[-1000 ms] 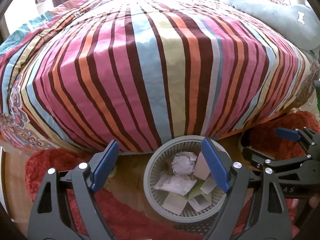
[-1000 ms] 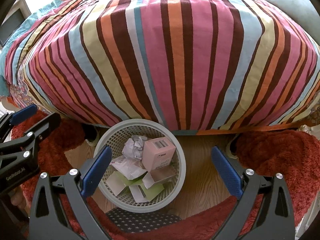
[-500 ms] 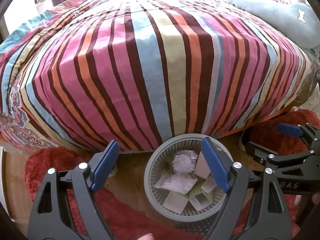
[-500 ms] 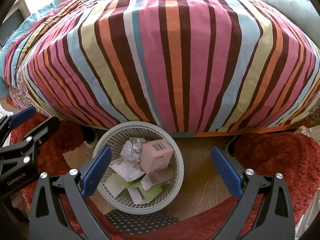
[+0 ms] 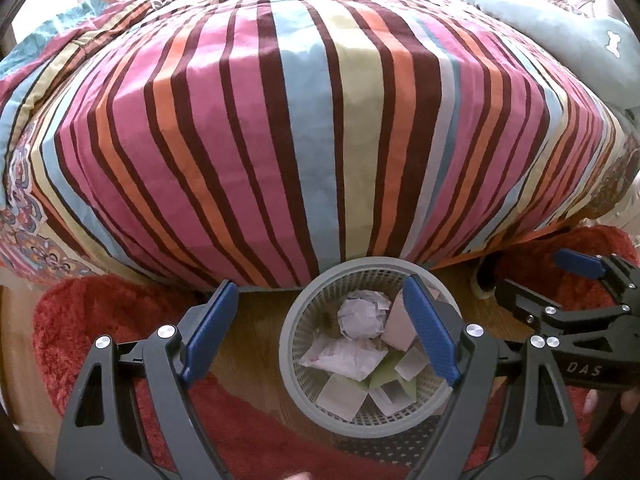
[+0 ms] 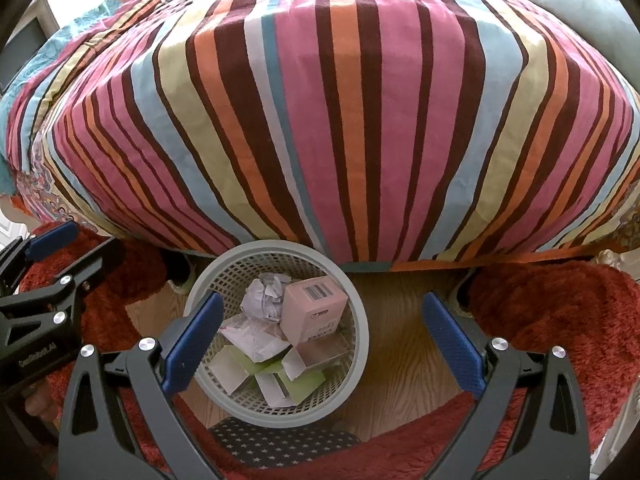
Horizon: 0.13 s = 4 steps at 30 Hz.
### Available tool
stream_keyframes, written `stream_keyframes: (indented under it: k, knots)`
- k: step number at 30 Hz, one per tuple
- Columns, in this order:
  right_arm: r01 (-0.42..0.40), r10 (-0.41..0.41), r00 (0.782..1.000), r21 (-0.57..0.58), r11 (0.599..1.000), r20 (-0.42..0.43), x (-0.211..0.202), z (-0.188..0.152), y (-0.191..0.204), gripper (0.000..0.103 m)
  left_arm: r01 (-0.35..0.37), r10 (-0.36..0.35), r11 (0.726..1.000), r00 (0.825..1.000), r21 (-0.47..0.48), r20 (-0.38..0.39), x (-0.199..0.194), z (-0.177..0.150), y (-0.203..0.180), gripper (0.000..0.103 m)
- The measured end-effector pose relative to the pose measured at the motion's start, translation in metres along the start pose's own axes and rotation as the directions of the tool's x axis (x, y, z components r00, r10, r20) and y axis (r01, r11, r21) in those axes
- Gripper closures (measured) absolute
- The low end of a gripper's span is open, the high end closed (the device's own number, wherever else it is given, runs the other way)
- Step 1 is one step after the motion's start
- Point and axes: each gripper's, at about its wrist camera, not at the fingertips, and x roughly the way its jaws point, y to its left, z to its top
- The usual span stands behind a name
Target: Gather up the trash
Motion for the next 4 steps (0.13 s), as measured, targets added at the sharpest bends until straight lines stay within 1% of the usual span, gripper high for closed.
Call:
stream_keyframes:
  k: [4]
  knots:
    - [-0.002, 0.002, 1.0, -0.004, 1.0, -0.003, 0.0011, -0.0011, 0.0, 0.008, -0.012, 0.012, 1.0, 1.0, 0.013, 0.003, 0.0002, -0.0008, -0.0032, 0.021]
